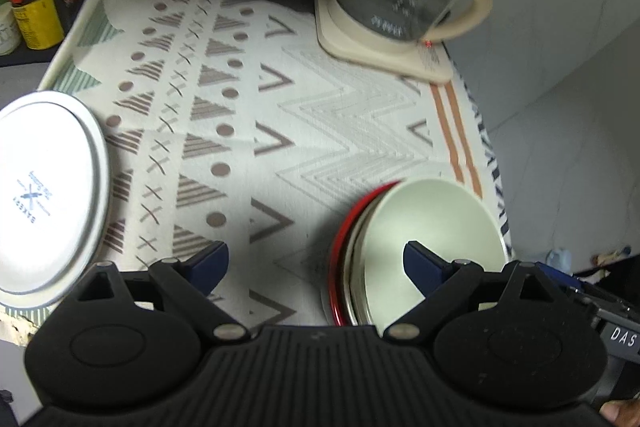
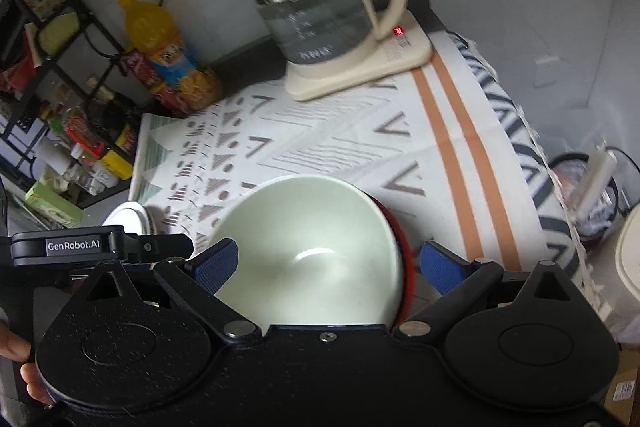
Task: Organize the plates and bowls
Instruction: 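Close both grippers on the rim of the nested bowl stack and lift it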
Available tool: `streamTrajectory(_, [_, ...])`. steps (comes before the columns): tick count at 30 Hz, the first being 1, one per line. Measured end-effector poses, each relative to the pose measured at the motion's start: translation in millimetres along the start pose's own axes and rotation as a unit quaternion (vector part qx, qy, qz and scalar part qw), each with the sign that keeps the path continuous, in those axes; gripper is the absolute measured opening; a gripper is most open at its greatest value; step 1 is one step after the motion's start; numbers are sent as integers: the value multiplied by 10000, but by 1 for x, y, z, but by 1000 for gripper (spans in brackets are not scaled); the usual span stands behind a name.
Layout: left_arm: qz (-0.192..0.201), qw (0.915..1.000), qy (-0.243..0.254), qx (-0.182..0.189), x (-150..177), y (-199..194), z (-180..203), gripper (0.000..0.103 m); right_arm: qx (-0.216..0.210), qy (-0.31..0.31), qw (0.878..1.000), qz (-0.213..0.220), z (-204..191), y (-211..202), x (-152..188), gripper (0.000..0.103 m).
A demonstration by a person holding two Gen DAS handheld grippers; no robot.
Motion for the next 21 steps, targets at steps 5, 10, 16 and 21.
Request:
streamTrajectory(5, [-208,9996,143,-128,8,19,6,92,19,198,9995,-231,14,10,11,89])
streamTrajectory(10, [-420,9989,165,-115,15,34,9,90,19,403,9980,-488,25,22,22,74])
streamTrajectory(16, [-559,9982,197,-8,20,46,11,82,11,547,9959,-715,30,36,32,58])
streamTrajectory(21, [-660,9977,104,102,22,54,10,63,36,596,9951,-784,32,43,34,48])
Point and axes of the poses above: each gripper's, at about its wrist camera, not at the fingertips, and y roughly the way its jaws point, z to its right, x to its underside, the point moved 4 cm from there along y, roughly the way its jaws point
